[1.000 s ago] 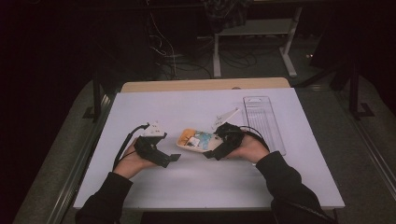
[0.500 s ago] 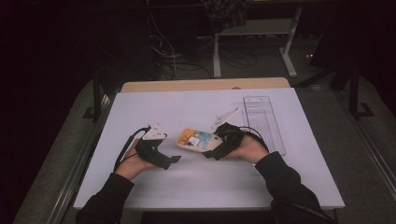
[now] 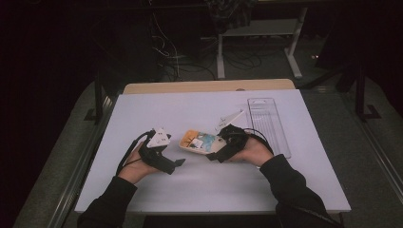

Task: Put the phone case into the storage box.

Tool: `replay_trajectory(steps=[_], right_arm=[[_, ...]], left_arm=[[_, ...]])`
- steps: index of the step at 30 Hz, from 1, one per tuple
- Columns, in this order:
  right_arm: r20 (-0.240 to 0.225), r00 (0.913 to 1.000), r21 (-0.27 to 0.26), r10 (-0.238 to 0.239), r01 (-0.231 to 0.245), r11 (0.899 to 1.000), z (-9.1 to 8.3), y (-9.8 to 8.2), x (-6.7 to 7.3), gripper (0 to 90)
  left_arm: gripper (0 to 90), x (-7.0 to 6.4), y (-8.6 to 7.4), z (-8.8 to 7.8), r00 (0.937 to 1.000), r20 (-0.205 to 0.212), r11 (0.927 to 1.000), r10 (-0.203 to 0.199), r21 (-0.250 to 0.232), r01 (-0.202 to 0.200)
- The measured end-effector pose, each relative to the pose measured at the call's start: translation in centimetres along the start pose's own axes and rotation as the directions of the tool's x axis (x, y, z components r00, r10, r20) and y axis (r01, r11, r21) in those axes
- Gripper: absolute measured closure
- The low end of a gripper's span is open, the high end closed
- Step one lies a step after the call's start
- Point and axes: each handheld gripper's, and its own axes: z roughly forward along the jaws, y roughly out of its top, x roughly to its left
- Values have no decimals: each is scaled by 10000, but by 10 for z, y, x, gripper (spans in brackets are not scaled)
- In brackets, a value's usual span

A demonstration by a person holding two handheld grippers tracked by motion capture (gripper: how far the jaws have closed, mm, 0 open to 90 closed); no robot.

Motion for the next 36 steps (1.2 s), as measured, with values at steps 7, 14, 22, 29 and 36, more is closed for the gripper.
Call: replay_trajectory(steps=[7,14,22,29,36], right_arm=[[-127,9998,52,131,-130,9999,1,0,1,94],[-105,9998,36,139,-138,9999,1,0,1,94],[-223,9987,7,468,-468,9989,1,1,3,94],[-231,9987,21,447,-446,9990,1,1,3,94],[-225,9988,24,436,-436,9990,1,1,3,94]], left_arm=[[0,-3,0,1,9984,-200,9985,537,58,-536],[0,-7,-1,3,9949,-364,9956,942,42,-941],[0,-11,-1,3,9874,-578,9890,1474,167,-1467],[0,-14,0,4,9783,-769,9813,1922,256,-1908],[0,-17,0,5,9695,-926,9737,2270,405,-2241]])
